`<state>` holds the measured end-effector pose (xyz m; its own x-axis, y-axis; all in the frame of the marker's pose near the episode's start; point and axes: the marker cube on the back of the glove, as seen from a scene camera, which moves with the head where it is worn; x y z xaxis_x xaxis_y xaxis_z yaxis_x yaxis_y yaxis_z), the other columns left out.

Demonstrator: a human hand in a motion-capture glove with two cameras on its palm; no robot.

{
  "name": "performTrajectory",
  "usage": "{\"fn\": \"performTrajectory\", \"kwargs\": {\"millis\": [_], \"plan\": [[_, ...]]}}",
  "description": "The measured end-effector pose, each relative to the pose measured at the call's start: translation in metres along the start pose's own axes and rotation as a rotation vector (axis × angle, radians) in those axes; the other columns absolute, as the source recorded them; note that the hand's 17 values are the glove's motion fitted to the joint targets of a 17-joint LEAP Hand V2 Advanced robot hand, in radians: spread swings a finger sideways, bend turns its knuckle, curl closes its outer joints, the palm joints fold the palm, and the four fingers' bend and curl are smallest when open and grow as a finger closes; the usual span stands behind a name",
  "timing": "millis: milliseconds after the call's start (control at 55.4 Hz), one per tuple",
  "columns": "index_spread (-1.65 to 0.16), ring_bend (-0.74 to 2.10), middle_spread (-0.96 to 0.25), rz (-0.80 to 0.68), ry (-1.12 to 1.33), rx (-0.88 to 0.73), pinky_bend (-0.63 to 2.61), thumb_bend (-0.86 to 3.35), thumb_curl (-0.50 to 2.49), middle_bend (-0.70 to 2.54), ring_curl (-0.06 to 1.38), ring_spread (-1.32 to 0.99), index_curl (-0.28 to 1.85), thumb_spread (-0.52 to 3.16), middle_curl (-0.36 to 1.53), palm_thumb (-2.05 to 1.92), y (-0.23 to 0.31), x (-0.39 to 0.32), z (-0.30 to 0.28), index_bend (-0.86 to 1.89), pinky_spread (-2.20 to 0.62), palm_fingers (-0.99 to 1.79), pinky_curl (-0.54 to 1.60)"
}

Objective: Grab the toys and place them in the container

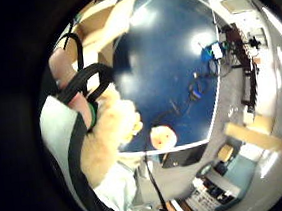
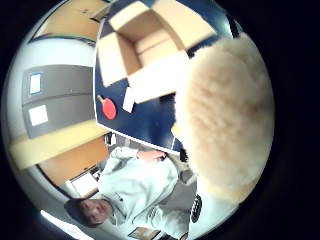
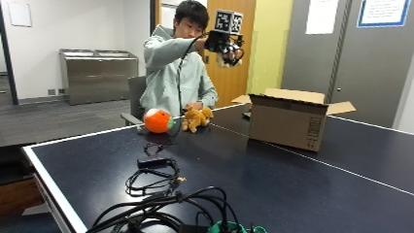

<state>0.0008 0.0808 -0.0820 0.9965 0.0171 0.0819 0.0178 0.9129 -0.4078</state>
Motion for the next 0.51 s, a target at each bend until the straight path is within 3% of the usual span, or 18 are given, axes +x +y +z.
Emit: {"fn": "performTrajectory", "kwargs": {"millis": [126,271,343,415,470,506], "plan": [[-0.39,1.01,-0.27,-0.095,-0.05,0.116,0.99,0.1,0.79,0.64,0.44,-0.37,0.59,0.61,0.46,0.7,-0.032,-0.06,-0.021,0.43,-0.36,0.86,0.45],[-0.4,1.03,-0.27,-0.344,0.001,0.198,1.03,0.08,0.83,0.66,0.47,-0.37,0.66,0.59,0.51,0.71,-0.079,-0.094,-0.001,0.42,-0.36,0.83,0.47],[-0.4,1.04,-0.28,-0.146,-0.039,0.242,1.04,0.07,0.85,0.66,0.48,-0.37,0.69,0.59,0.52,0.71,-0.11,-0.106,0.01,0.41,-0.37,0.8,0.47],[-0.4,1.05,-0.28,-0.179,-0.013,0.322,1.06,0.07,0.87,0.65,0.49,-0.37,0.73,0.59,0.54,0.72,-0.129,-0.097,0.021,0.4,-0.37,0.77,0.47],[-0.4,1.05,-0.28,-0.076,-0.099,0.355,1.08,0.05,0.87,0.63,0.49,-0.36,0.75,0.61,0.55,0.7,-0.131,-0.117,0.024,0.36,-0.36,0.7,0.48],[-0.39,1.07,-0.28,-0.109,-0.103,0.36,1.11,0.05,0.87,0.61,0.51,-0.35,0.75,0.66,0.55,0.7,-0.132,-0.12,0.029,0.3,-0.35,0.65,0.49]]}}
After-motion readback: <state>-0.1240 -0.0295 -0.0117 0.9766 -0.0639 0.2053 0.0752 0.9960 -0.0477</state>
